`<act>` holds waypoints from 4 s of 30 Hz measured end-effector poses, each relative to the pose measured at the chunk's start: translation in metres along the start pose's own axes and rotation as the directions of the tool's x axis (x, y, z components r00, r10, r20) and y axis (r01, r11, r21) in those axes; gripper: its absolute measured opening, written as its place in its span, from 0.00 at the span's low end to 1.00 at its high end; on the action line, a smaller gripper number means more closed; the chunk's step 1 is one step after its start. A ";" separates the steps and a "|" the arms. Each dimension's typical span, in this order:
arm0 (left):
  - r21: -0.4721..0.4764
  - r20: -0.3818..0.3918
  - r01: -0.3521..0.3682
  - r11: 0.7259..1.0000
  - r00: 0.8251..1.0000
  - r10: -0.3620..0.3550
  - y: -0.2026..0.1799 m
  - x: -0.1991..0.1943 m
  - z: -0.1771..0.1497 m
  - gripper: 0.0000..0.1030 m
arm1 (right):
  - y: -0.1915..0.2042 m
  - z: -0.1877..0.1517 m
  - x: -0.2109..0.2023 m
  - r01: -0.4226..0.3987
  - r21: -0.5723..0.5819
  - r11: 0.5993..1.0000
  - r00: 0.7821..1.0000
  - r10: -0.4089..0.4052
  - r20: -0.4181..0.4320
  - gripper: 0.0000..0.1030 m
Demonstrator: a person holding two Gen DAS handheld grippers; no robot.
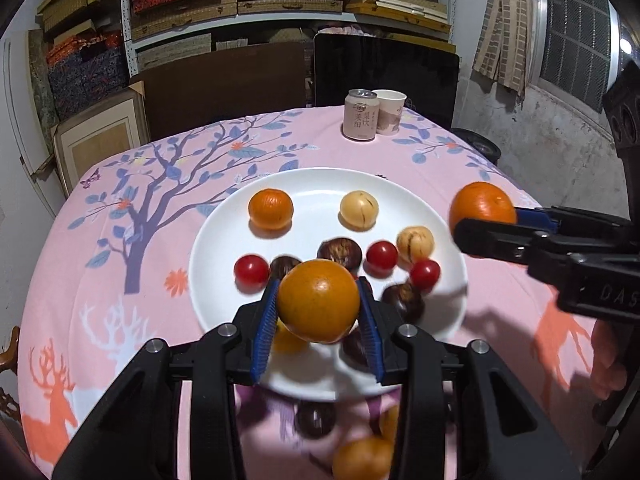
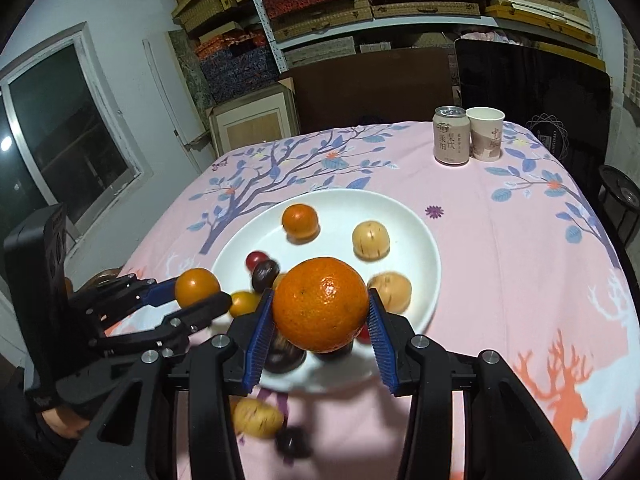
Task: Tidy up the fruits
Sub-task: 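Carry both oranges over the white plate and open both tools, then grasp the large pale orange fruit with the left tool while the right tool grasps a dark plum, then carry both fruits onto the white plate and open both tools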
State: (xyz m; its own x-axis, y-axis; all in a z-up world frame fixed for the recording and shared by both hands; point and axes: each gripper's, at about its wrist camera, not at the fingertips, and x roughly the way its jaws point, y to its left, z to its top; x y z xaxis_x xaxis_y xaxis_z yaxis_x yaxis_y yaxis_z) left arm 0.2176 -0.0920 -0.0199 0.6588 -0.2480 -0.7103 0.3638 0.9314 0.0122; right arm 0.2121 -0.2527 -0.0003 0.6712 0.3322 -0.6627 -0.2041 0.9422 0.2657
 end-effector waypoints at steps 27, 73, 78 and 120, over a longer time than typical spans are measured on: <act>0.075 -0.047 0.014 0.997 0.999 -0.011 -0.013 -0.049 -0.115 0.86 | -0.026 -0.104 -0.048 -0.074 0.143 0.987 0.996 0.065 0.067 0.65; 0.019 -0.069 0.053 0.998 0.996 -0.051 -0.020 -0.021 -0.120 0.42 | -0.031 -0.131 -0.034 -0.051 0.128 0.990 0.998 0.046 0.044 0.65; 0.006 -0.044 0.048 0.999 0.998 -0.048 -0.016 -0.028 -0.119 0.42 | -0.024 -0.131 -0.032 -0.059 0.095 0.994 0.998 0.056 0.032 0.65; -0.058 -0.032 0.058 0.997 0.998 -0.060 0.004 -0.033 -0.119 0.42 | 0.029 -0.140 -0.021 0.011 -0.117 0.993 0.993 -0.024 -0.113 0.27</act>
State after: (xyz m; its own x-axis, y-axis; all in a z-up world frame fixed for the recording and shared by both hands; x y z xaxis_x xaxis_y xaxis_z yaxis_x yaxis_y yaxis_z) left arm 0.1183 -0.0483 -0.0802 0.6144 -0.2945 -0.7320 0.3622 0.9295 -0.0699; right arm 0.0924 -0.2269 -0.0765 0.5910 0.3123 -0.7437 -0.2787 0.9443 0.1751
